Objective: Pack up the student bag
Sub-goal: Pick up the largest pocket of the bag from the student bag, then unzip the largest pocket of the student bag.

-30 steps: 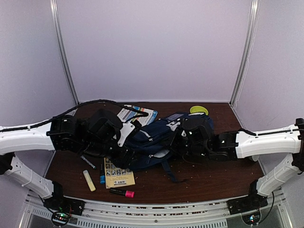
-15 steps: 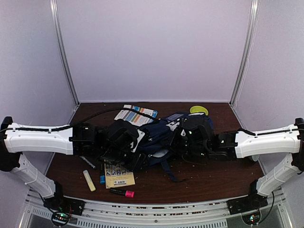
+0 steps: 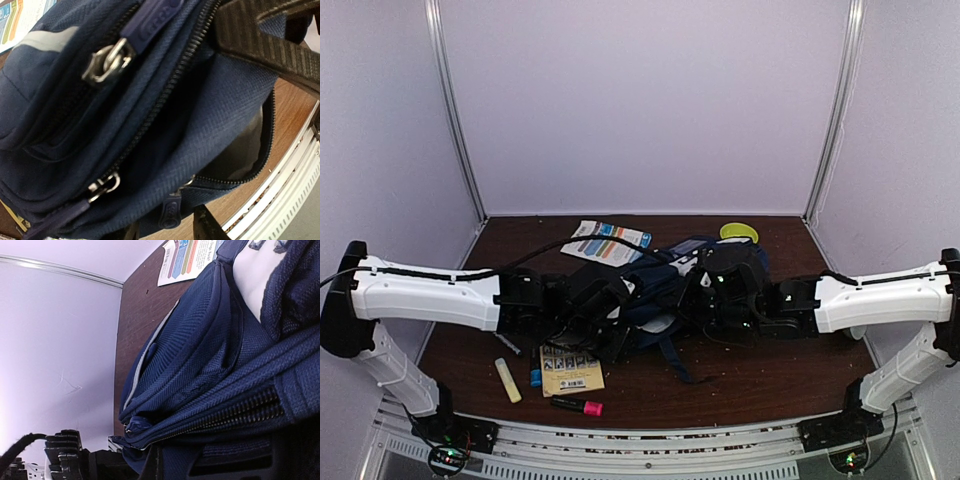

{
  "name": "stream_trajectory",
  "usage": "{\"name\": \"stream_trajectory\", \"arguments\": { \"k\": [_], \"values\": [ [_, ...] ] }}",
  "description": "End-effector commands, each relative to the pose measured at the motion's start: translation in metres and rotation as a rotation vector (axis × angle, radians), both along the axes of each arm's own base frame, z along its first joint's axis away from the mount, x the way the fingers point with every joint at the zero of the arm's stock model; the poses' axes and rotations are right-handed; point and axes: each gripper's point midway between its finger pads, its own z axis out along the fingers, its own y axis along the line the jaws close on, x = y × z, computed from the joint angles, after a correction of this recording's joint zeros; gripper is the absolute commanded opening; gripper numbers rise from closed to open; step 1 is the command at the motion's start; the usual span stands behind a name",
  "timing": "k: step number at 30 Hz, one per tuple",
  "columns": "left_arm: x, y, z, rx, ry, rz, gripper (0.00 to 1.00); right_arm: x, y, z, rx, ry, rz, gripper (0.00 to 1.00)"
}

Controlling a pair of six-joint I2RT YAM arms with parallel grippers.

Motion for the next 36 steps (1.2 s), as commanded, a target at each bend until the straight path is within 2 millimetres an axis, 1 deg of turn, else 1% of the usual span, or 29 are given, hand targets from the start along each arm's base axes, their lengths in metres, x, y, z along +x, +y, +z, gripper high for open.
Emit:
{"name": "stream_trajectory", "arguments": {
  "k": [1,7,9,10,20,25,31,34,36],
  "values": [
    [0.006,-0.015,0.01,-0.058,-0.025,0.006,0.31,0.005,0.007,0.046,0.11,-0.083,0.009,0.0],
    [0.009,-0.012,0.014,-0.049,-0.042,0.019,0.09,0.004,0.005,0.044,0.107,-0.081,0.009,0.0],
    [0.009,-0.01,0.016,-0.047,-0.048,0.02,0.01,0.003,0.003,0.041,0.099,-0.08,0.005,0.0],
    [0.009,-0.008,0.016,-0.045,-0.047,0.022,0.0,0.004,0.001,0.039,0.093,-0.081,-0.001,0.0],
    [0.005,0.008,0.015,-0.045,-0.032,0.055,0.0,0.005,-0.028,0.021,-0.007,-0.09,-0.061,0.0],
    [0.008,0.025,0.004,0.016,-0.034,0.104,0.0,0.005,-0.045,0.015,-0.031,-0.092,-0.091,0.0],
    [0.015,0.042,-0.008,0.039,-0.013,0.155,0.0,0.003,-0.067,0.009,-0.049,-0.091,-0.12,0.0],
    [0.018,0.044,-0.008,0.041,-0.018,0.159,0.0,0.002,-0.075,0.007,-0.052,-0.094,-0.132,0.0],
    [0.018,0.039,-0.005,0.031,-0.02,0.141,0.0,0.0,-0.076,0.006,-0.05,-0.099,-0.121,0.0]
  ]
}}
